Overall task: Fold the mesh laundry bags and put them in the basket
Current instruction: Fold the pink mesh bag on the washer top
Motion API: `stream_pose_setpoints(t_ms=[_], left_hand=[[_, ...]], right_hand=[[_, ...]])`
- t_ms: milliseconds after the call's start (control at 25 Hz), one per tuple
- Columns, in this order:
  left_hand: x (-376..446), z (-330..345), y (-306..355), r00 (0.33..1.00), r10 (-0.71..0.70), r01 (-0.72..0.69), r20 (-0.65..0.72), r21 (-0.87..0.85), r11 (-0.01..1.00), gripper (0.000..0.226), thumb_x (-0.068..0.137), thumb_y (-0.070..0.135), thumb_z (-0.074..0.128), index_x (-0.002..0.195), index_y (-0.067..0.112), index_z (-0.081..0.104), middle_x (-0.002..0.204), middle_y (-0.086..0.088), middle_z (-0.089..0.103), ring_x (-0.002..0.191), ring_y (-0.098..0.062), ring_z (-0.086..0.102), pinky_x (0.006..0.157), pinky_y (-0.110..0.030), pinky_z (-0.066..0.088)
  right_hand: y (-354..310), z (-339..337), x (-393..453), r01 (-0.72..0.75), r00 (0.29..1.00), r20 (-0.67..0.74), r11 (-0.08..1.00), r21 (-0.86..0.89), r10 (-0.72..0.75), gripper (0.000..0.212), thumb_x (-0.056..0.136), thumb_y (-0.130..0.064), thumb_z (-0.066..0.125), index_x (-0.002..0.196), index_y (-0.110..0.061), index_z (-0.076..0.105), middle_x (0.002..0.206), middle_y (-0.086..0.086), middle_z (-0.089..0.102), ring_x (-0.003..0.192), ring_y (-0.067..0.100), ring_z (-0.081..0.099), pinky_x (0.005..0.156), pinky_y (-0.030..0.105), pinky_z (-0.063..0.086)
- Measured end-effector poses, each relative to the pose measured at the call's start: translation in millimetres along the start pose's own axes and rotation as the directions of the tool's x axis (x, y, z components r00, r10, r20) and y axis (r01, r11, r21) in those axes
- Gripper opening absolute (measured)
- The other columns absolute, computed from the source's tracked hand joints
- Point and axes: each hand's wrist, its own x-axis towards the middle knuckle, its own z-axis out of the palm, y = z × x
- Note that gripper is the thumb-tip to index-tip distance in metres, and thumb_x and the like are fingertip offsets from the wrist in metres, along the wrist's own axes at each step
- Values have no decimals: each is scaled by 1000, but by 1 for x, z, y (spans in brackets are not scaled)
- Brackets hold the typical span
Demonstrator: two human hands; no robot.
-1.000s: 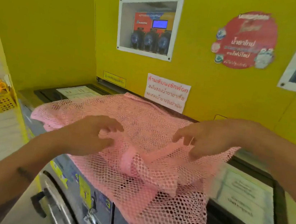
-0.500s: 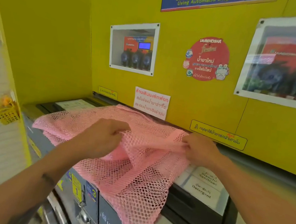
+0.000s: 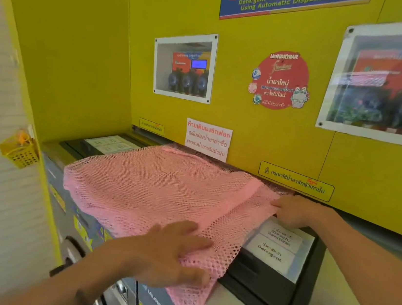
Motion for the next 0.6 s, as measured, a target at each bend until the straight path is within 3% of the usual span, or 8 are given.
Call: stream_pose_setpoints(t_ms=[80,160,200,280,360,400,520,600], left_hand=[[10,4,-7,983,79,-94,-165,-80,992,50,95,58,44,141,40,45,157,10,28,140,-16,33,119,-49,24],[15,-3,-13,913,108,-190,-394,-176,966,32,94,46,47,113,27,66,122,4,60,108,-14,57,99,-45,46],[16,-9,-15,886,90,-211,-456,-224,951,30,93,47,48,102,25,67,105,6,62,95,-12,59,91,-43,49],[14,-20,-14,901,69,-219,-428,-312,924,36,93,58,48,94,26,65,94,13,61,87,-8,57,87,-34,46],[12,-23,-10,943,102,-218,-315,-358,908,45,90,66,47,92,25,65,98,14,63,90,-10,58,88,-29,41],[12,-20,-9,939,109,-230,-327,-359,905,44,90,65,49,93,25,67,101,16,66,93,-8,60,90,-29,43],[7,-14,-10,856,109,-296,-506,-305,905,22,91,43,62,84,23,69,84,10,65,77,-3,58,78,-26,46],[-2,-10,-12,879,139,-267,-456,-231,936,12,88,35,68,82,25,69,79,13,62,73,-2,54,75,-25,47]], right_hand=[[-3,-6,-9,-143,990,-32,982,-123,140,39,87,-40,37,114,-27,62,126,-2,62,112,26,56,104,52,41],[-13,-12,-16,-278,953,-177,942,-189,245,32,87,-35,43,111,-23,61,120,0,62,113,27,55,105,55,35],[-21,-13,-19,-291,935,-266,937,-193,235,31,88,-31,45,114,-22,60,122,2,61,116,28,54,105,55,33],[-40,-12,-14,-74,927,-371,996,-44,53,40,90,-28,46,129,-25,55,136,5,55,126,31,49,107,53,33],[-54,-9,-11,198,944,-301,963,183,-137,50,95,-28,41,145,-31,41,154,3,40,140,28,36,114,49,30],[-56,-4,-5,241,960,-204,941,236,-194,50,98,-32,38,148,-30,38,159,3,34,144,27,32,116,46,27],[-48,7,11,133,991,-12,984,115,-133,60,99,-53,28,148,-21,38,159,7,34,143,27,33,117,45,26],[-44,7,15,49,998,-47,998,26,-48,74,90,-65,24,148,-21,39,159,9,34,137,31,36,116,54,25]])
